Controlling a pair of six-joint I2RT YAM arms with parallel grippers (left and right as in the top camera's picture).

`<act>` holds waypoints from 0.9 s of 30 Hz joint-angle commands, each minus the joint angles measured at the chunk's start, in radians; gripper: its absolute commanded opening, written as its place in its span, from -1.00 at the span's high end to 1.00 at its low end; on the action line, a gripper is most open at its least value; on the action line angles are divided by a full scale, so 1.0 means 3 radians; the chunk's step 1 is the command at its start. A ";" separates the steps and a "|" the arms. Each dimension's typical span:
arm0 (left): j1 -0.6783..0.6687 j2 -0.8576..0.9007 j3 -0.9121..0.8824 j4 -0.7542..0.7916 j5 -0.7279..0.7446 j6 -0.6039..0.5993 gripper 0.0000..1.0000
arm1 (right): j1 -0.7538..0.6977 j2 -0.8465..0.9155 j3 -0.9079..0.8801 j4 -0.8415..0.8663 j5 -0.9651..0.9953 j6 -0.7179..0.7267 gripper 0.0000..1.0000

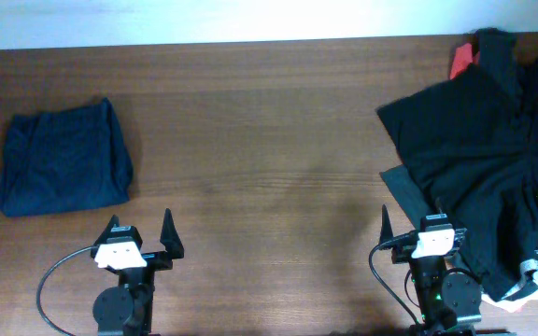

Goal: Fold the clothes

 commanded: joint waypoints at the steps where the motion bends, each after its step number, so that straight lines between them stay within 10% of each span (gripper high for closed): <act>1: -0.0013 -0.0027 -0.0017 0.0000 -0.0013 0.0053 -0.98 | -0.0019 -0.0022 -0.0018 -0.0025 0.0005 -0.0001 -0.98; 18: -0.0013 0.0043 0.0153 -0.0065 0.0278 -0.0038 -0.98 | -0.0022 0.0064 0.0144 -0.0182 -0.0009 0.0389 -0.97; 27: -0.0013 0.1511 0.1509 -0.0916 0.0290 -0.0047 -0.98 | -0.0024 0.1860 0.1644 -0.0829 -0.0006 0.0388 -0.97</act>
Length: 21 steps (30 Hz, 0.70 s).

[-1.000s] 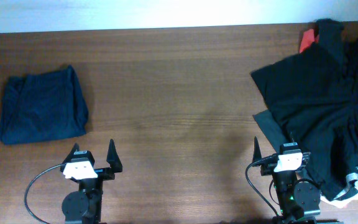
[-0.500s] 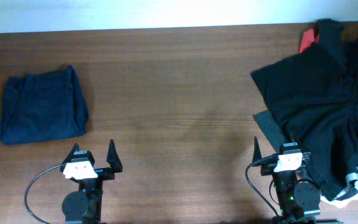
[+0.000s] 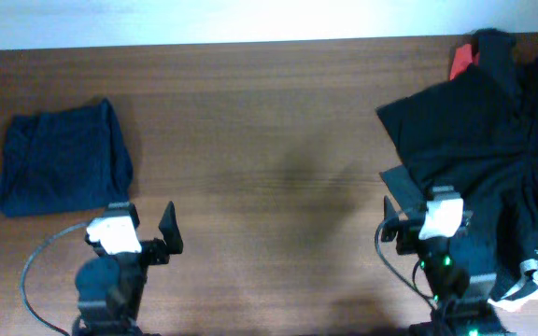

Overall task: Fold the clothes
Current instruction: 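Grasp the black shorts from the pile with the right gripper and drag left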

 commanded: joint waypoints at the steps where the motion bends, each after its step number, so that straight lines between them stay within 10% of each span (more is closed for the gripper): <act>1: -0.0013 0.0477 0.0463 -0.0258 0.0051 -0.0018 -0.98 | -0.0025 0.0623 0.0609 -0.0237 0.0006 0.0028 -0.97; 9: -0.0013 0.1321 0.1141 -0.0670 0.0445 -0.0018 -0.98 | -0.0090 0.2776 0.2499 -0.1457 0.0004 -0.0237 -0.98; 21: -0.0013 0.1603 0.1142 -0.0670 0.0446 -0.0019 -0.98 | -0.0098 0.4980 0.2623 0.0272 0.1058 -0.0458 -0.70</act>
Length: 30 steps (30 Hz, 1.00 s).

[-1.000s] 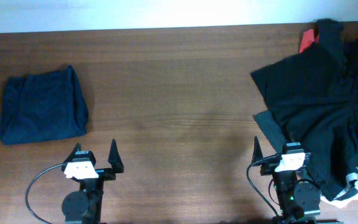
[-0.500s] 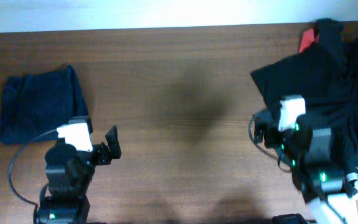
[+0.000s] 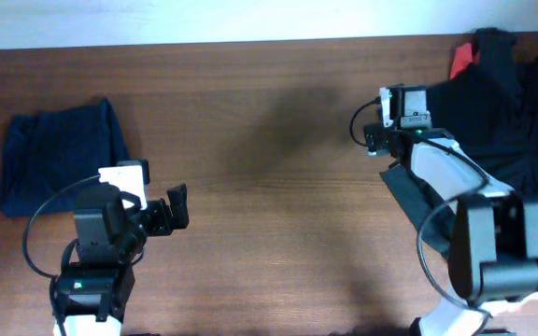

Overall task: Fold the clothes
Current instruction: 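Grasp the black shorts from the pile with the right gripper and drag left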

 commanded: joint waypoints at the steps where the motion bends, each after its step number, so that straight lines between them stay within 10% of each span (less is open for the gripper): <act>1: -0.0010 0.0004 0.0058 0.0018 0.0048 -0.0018 -0.98 | -0.0043 0.0261 0.0034 0.0092 0.0331 0.0065 -0.68; 5: -0.0010 0.0003 0.0058 0.0018 0.0048 -0.0019 -0.98 | -0.0243 0.0504 0.0034 0.0047 0.0212 0.0390 -0.46; 9: -0.0010 0.0003 0.0058 0.0018 0.0047 -0.0018 -0.98 | -0.0263 0.0505 0.0034 0.0047 0.0203 0.0389 0.92; 17: -0.0010 0.0003 0.0058 0.0018 0.0048 -0.0019 -0.98 | 0.0041 -0.0727 0.1155 -0.1465 -0.0568 0.0352 0.92; 21: -0.0010 0.0003 0.0058 0.0017 0.0050 -0.0019 -0.98 | 0.0643 -0.0806 0.1260 -0.1029 -0.1090 0.0683 0.92; 25: -0.0010 0.0004 0.0058 0.0020 0.0048 -0.0019 -0.98 | 0.1101 -0.0567 0.1260 -0.0151 -0.1123 0.0874 0.81; 27: -0.0010 0.0004 0.0058 0.0020 0.0048 -0.0019 -0.98 | 0.1227 -0.0449 0.1260 -0.0205 -0.1100 0.0871 -0.68; 30: -0.0010 0.0003 0.0058 0.0020 0.0048 -0.0019 -0.98 | 0.1136 -0.0441 0.1260 -0.1043 -0.0247 0.0874 -0.97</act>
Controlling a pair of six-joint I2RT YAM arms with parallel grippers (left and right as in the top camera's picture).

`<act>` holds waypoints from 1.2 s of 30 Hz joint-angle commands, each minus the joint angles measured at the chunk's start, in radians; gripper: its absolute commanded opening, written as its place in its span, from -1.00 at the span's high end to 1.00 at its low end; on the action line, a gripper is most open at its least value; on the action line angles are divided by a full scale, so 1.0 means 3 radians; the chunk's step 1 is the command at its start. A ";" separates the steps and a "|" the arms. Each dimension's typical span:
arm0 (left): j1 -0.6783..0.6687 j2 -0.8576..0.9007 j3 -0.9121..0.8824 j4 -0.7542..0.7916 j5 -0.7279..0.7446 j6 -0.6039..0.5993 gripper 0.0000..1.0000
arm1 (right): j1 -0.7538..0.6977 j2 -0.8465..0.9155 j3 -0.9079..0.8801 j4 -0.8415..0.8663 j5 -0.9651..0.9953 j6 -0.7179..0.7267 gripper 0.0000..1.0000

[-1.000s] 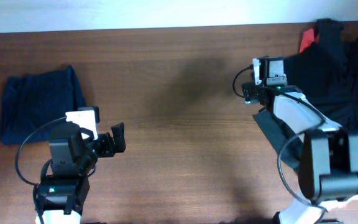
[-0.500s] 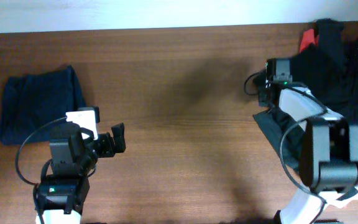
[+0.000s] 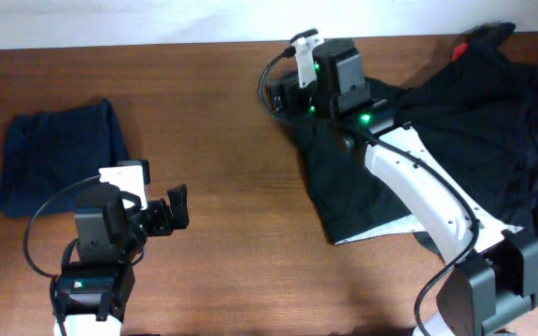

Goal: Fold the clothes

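Observation:
A black garment [image 3: 367, 191] lies spread from the table's middle back to the right, its pale hem [image 3: 381, 227] toward the front. My right gripper [image 3: 284, 95] is stretched to the back centre at the garment's far left corner and looks shut on that cloth; the wrist camera hides its fingers. A folded navy garment [image 3: 59, 163] rests at the left. My left gripper [image 3: 169, 210] hovers open at the front left, right of the navy fold, with nothing in it.
A heap of dark clothes [image 3: 516, 112] covers the right end of the table, with a red piece [image 3: 460, 54] at the back and a white piece at the right edge. Bare wood [image 3: 222, 140] lies between the two garments.
My right gripper has moved left from the pile's edge to the back centre, and the black garment now trails from it across the table's middle. The left arm is unchanged.
Both arms sat low at the front edge, the left gripper open, the black clothes heaped on the right. Both then rose. The right gripper reached the pile's left corner while the left turned rightward. Now a black garment is drawn out toward the centre.

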 commanded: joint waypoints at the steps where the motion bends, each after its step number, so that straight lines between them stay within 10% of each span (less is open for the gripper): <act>1: -0.0010 -0.0006 0.0056 0.0009 0.0047 -0.0019 -0.98 | -0.0158 0.0008 0.0032 -0.0566 0.0895 0.0037 -0.98; 9: -0.0155 0.0278 0.0056 0.0273 0.1115 -0.0562 -0.98 | -0.1136 -0.0150 0.0033 -0.2731 0.0903 0.0264 -0.97; 18: -0.1874 0.2055 0.0056 0.1723 0.1142 -0.1277 -0.98 | -0.2061 -0.0161 0.0033 -0.3062 0.0329 0.0326 -0.97; 27: -0.2599 0.3464 0.0056 0.3324 0.1081 -0.1754 -0.98 | -0.2092 -0.0161 0.0033 -0.3062 0.0221 0.0326 -0.97; 28: -0.2641 0.3541 0.0056 0.3409 0.1010 -0.1773 -0.90 | -0.2092 -0.0161 0.0033 -0.3063 0.0220 0.0327 -0.97; 31: -0.2674 0.3593 0.0060 0.3525 0.0713 -0.1771 0.83 | -0.2092 -0.0161 0.0033 -0.3059 0.0169 0.0327 -0.97; 36: -0.2042 0.3236 0.0060 0.2530 0.0716 -0.1494 0.99 | -0.2092 -0.0161 0.0033 -0.3057 0.0173 0.0326 -0.97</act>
